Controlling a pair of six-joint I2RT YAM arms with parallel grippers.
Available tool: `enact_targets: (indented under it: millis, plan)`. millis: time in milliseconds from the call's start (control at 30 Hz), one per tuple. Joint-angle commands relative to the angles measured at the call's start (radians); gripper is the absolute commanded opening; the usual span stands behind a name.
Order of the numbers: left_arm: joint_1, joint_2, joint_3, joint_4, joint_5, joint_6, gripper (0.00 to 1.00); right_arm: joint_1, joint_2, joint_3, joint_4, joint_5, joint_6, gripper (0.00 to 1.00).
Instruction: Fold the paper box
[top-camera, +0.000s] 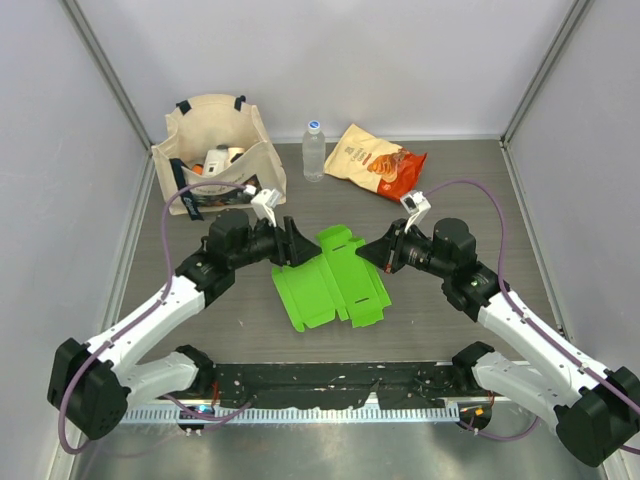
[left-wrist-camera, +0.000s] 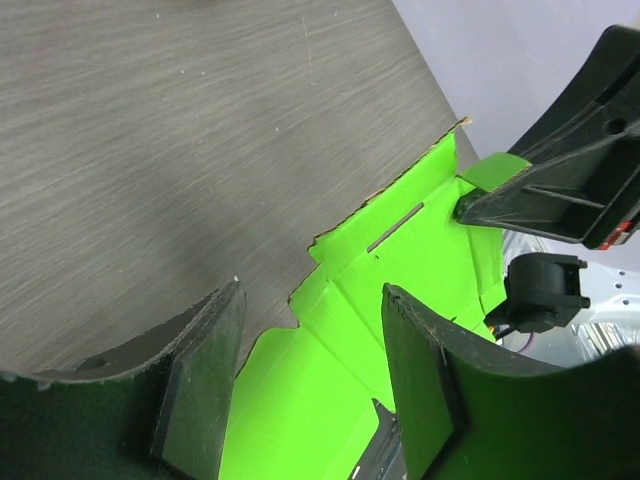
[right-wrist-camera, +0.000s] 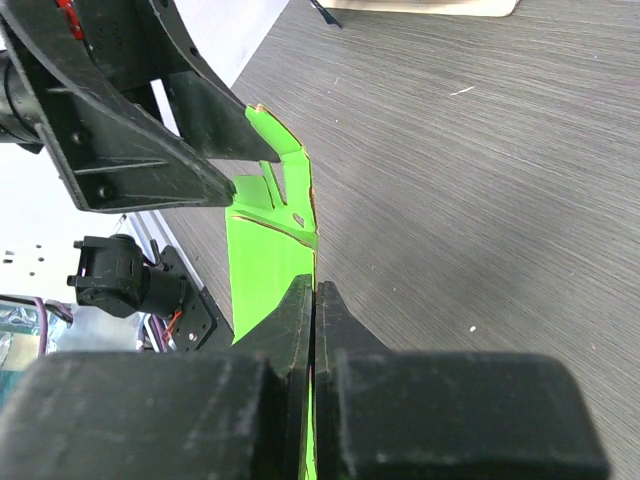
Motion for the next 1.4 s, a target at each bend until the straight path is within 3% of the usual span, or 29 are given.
enact_targets:
  millis: [0,100,300,533,767,833,1033,1167,1367]
  plan:
    - [0.004,0.025,0.044,0.054,0.07,0.007,0.55,-0.002,-0.016,0.034,0.046,-0.007,-0.006,0.01]
    - [0.004,0.023,0.027,0.094,0.091,-0.011,0.39,0.0,-0.018,0.033,0.043,-0.004,-0.012,0.01]
    - [0.001,0.012,-0.013,0.178,0.133,-0.048,0.2,0.0,-0.012,0.03,0.051,0.001,-0.004,0.01]
    - [-0.017,0.052,-0.092,0.314,0.169,-0.157,0.16,-0.002,-0.001,0.034,0.054,0.01,0.004,0.01]
    - [-0.024,0.097,-0.135,0.318,0.137,-0.152,0.2,-0.002,0.022,0.04,0.017,-0.004,-0.016,0.01]
    - [-0.024,0.112,-0.143,0.319,0.122,-0.143,0.22,0.001,0.037,0.057,-0.062,0.01,-0.065,0.01]
    - [-0.024,0.147,-0.146,0.348,0.113,-0.144,0.3,0.057,0.096,0.117,-0.285,0.255,-0.205,0.01]
    - [-0.025,0.164,-0.126,0.362,0.116,-0.149,0.48,0.107,0.143,0.143,-0.318,0.37,-0.245,0.01]
    - [-0.117,0.204,-0.043,0.355,0.068,-0.027,0.56,0.188,0.255,0.197,-0.357,0.53,-0.309,0.01]
